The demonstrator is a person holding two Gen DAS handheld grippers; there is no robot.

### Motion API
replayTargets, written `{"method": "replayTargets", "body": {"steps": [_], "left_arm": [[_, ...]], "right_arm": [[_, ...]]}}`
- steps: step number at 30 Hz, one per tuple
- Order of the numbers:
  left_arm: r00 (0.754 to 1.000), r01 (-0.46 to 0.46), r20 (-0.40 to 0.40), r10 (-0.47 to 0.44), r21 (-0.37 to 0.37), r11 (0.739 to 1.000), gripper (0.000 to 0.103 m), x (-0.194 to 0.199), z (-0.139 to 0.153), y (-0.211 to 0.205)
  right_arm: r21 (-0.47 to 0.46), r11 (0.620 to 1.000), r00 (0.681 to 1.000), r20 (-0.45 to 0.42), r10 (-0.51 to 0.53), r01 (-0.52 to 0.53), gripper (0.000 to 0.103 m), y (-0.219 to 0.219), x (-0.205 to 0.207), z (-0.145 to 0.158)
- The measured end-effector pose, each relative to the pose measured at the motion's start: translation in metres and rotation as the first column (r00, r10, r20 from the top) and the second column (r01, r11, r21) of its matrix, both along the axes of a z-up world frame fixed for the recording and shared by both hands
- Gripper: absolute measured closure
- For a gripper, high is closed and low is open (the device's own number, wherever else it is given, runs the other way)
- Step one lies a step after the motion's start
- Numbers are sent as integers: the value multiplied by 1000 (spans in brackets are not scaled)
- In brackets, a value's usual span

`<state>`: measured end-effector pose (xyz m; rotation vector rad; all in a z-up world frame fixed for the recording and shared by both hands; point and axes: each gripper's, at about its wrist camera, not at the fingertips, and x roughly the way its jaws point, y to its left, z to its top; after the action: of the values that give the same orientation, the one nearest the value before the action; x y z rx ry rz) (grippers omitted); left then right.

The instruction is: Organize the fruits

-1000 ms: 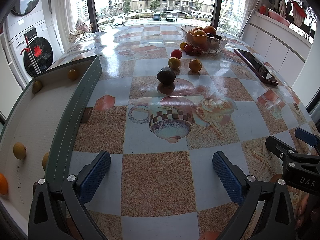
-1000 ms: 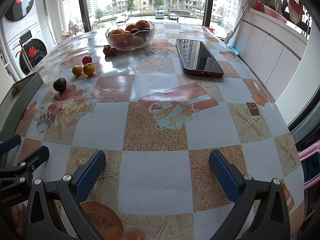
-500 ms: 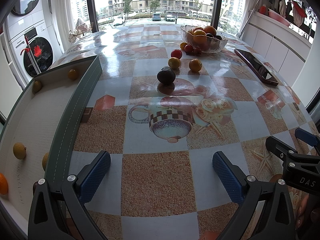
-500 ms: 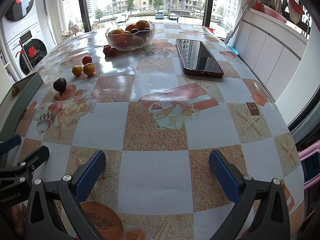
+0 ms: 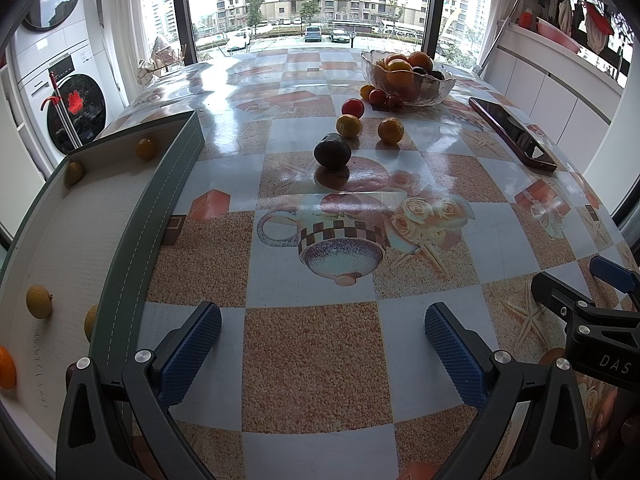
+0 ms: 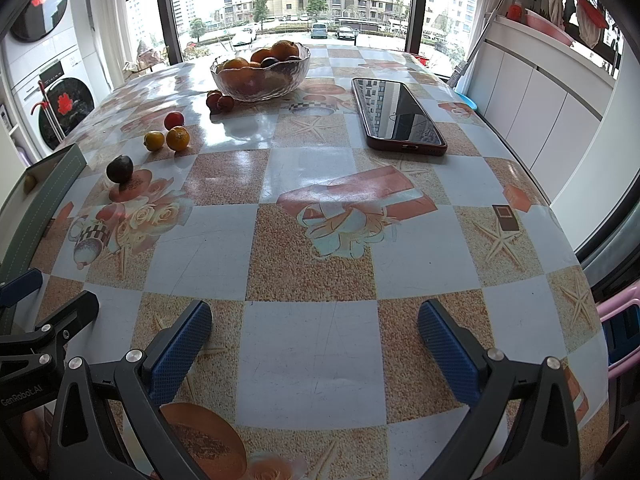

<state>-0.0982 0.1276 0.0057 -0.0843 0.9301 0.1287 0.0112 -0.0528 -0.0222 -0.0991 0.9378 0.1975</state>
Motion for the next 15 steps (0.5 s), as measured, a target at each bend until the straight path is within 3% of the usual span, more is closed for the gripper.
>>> {"method": "replayTargets", "body": {"steps": [15], "left_arm": [[1000, 0, 0, 0, 0, 1000, 1, 0, 0, 0]], "right_arm": [[0, 1000, 1000, 0, 0, 0, 0, 0, 0, 0]]}}
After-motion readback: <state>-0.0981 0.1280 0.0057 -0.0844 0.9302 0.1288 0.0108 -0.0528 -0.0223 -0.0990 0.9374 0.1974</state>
